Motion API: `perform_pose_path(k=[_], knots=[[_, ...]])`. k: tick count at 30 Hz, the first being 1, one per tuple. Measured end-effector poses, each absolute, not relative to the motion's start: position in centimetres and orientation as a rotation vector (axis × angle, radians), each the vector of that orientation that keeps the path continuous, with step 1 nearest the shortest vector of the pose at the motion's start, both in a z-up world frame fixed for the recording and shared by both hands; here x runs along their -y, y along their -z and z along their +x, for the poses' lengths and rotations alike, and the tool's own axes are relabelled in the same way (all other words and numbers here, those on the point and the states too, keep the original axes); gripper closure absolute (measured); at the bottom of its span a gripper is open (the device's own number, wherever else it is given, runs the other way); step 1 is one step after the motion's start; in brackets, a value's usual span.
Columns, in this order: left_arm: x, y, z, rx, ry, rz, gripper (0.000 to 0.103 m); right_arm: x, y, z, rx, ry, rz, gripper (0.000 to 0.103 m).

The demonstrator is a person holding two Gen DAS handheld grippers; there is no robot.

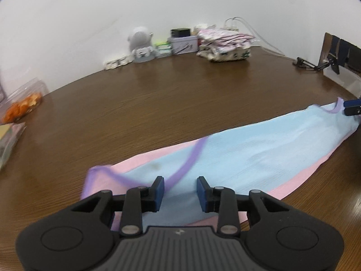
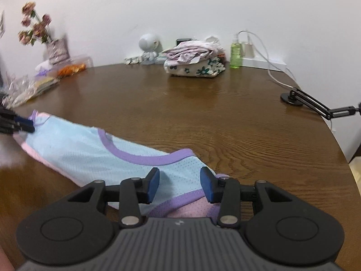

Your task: Fold clothes

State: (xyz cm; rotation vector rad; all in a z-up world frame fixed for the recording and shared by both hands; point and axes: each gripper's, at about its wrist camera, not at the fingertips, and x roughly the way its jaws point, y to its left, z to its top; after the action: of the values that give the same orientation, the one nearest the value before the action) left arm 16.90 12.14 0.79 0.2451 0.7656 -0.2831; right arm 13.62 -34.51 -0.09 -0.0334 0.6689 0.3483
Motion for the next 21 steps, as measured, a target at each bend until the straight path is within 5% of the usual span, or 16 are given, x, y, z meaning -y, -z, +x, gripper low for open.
perform_pose_path(k=[16,18,21], knots=[[-14.8,-1.9,17.5,-0.76,0.311,0.195,0.067,34.7,0.0,14.0,-0.701,-0.469,-0.139,0.057],[-13.7,-2.9,17.0,-0.733,0.29,0.188,0.06,35.0,-0.5,14.0,-0.701,-0.465,-0.083,0.046],[-11.9,-4.3,16.4,-0.692,0.258,0.177,0.033,35.6,-1.7,13.4,-0.684,-0.438,0.006,0.017]])
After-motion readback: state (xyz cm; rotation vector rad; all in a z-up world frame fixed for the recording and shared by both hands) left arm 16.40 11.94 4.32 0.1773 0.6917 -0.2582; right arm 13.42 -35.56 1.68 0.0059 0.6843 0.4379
